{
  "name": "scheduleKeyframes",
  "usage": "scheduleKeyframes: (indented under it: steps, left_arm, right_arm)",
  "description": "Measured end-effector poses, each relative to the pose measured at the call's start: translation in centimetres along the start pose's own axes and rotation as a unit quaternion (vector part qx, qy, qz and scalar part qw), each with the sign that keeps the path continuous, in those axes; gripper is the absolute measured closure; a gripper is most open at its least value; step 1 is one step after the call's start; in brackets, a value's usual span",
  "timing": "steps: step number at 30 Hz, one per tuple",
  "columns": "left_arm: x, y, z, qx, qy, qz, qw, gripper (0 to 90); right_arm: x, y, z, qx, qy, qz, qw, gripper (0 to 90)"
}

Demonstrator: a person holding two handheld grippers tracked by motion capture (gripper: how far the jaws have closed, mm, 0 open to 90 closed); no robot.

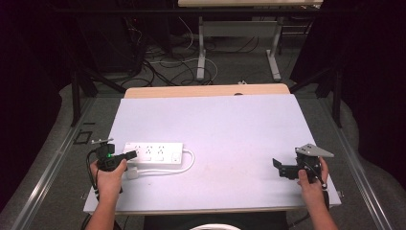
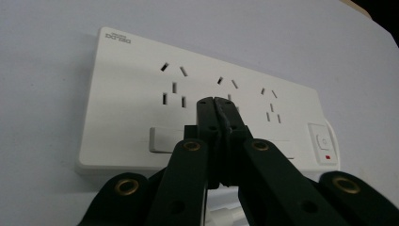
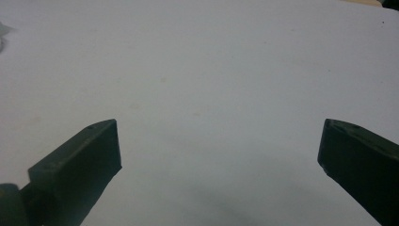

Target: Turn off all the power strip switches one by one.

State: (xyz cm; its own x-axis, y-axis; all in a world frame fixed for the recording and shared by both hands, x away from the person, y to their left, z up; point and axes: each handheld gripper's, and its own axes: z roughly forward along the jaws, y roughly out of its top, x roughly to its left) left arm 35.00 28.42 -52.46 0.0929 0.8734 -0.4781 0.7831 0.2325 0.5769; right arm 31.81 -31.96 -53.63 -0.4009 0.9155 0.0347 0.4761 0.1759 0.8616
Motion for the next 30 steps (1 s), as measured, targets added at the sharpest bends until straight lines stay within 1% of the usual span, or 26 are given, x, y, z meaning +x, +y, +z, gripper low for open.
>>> scheduleKeyframes:
  steps: [1,2,3,4,5,6,8,9,11,12,13,14,15,16,17,18,19,20,21,22,23,24,25,27,28,30]
  left_arm:
    - [0.1,0.0,0.0,-0.004,-0.003,-0.003,1.0000,90.0]
    - [0.2,0.0,0.0,-0.003,0.004,-0.002,1.0000,90.0]
    - [0.4,0.0,0.1,-0.005,0.003,0.000,1.0000,90.0]
    - [0.5,0.0,0.1,-0.004,0.005,-0.005,1.0000,90.0]
    - [0.6,0.0,0.0,0.001,0.005,-0.002,1.0000,90.0]
    - [0.6,0.0,0.0,0.002,0.005,-0.009,0.9999,90.0]
    - [0.6,0.0,0.1,-0.005,0.004,-0.011,0.9999,90.0]
    - [0.7,0.0,0.0,0.000,0.006,-0.006,1.0000,90.0]
    - [0.8,0.0,0.0,0.000,0.007,-0.006,1.0000,90.0]
    - [0.8,0.0,0.0,-0.002,0.006,-0.011,0.9999,90.0]
    - [0.9,-0.1,0.0,-0.001,0.008,-0.011,0.9999,90.0]
    - [1.0,0.0,-0.1,0.000,0.010,-0.007,0.9999,90.0]
    - [1.1,0.0,0.0,0.000,0.007,-0.008,0.9999,90.0]
    - [1.2,0.0,0.0,-0.001,0.010,-0.008,0.9999,90.0]
    - [1.3,0.0,-0.2,0.013,0.009,-0.005,0.9999,90.0]
    - [1.4,0.0,-0.1,0.003,0.013,-0.007,0.9999,90.0]
    - [1.3,0.0,0.0,0.001,0.012,-0.016,0.9998,90.0]
    - [1.5,0.0,-0.1,0.006,0.013,-0.009,0.9999,90.0]
    - [1.5,0.0,0.0,0.000,0.014,-0.019,0.9997,90.0]
    - [1.6,0.0,0.0,0.002,0.015,-0.018,0.9997,90.0]
    - [1.9,0.0,-0.1,0.010,0.017,-0.005,0.9998,90.0]
    - [1.8,-0.1,0.0,0.006,0.015,-0.019,0.9997,90.0]
    - [1.9,0.0,0.0,0.012,0.013,-0.020,0.9996,90.0]
    - [1.8,-0.1,0.2,0.006,0.018,-0.025,0.9995,90.0]
    - [1.8,-0.1,0.3,0.005,0.015,-0.023,0.9996,90.0]
    - [1.7,-0.1,0.2,0.010,0.017,-0.024,0.9995,90.0]
  right_arm:
    - [0.0,0.0,0.0,0.000,0.000,0.000,1.0000,0.0]
    - [0.0,0.0,0.0,0.000,0.000,0.001,1.0000,0.0]
    - [0.0,0.0,0.0,0.000,-0.001,0.000,1.0000,0.0]
    - [0.0,0.0,0.0,-0.001,-0.001,0.000,1.0000,0.0]
    - [0.0,0.0,0.0,-0.001,-0.001,0.000,1.0000,0.0]
    - [0.0,0.0,0.0,0.000,-0.001,0.000,1.0000,0.0]
    - [0.0,0.0,-0.1,0.001,-0.001,0.002,1.0000,0.0]
    - [0.0,0.0,0.0,0.002,0.001,0.005,1.0000,0.0]
    - [0.0,0.0,-0.1,0.001,0.001,0.004,1.0000,0.0]
    - [0.0,0.0,-0.1,0.001,0.001,0.004,1.0000,0.0]
    - [0.0,0.0,-0.1,0.001,0.001,0.004,1.0000,0.0]
    - [0.0,0.0,-0.1,0.001,0.001,0.004,1.0000,0.0]
    - [0.0,0.0,-0.1,0.001,0.001,0.004,1.0000,0.0]
    - [0.0,0.0,0.0,-0.001,-0.002,0.004,1.0000,0.0]
    - [0.1,0.0,0.0,-0.003,-0.003,0.005,1.0000,0.0]
    - [0.0,0.0,-0.1,0.001,0.001,0.004,1.0000,0.0]
    - [0.0,0.0,-0.1,0.000,0.001,0.004,1.0000,0.0]
    - [0.0,0.0,0.0,-0.005,-0.005,0.003,1.0000,0.0]
    - [0.0,0.0,0.0,-0.004,-0.005,0.004,1.0000,0.0]
    - [0.0,0.0,0.0,-0.003,-0.005,0.004,1.0000,0.0]
    - [0.0,0.0,-0.1,0.001,-0.001,0.003,1.0000,0.0]
    - [0.0,0.0,-0.1,0.000,-0.001,0.002,1.0000,0.0]
    - [0.0,0.0,-0.1,0.000,-0.001,0.002,1.0000,0.0]
    - [0.0,0.0,-0.1,0.001,-0.001,0.003,1.0000,0.0]
    - [0.0,0.0,-0.1,0.001,-0.001,0.003,1.0000,0.0]
    - [0.0,0.0,-0.1,0.000,-0.001,0.002,1.0000,0.0]
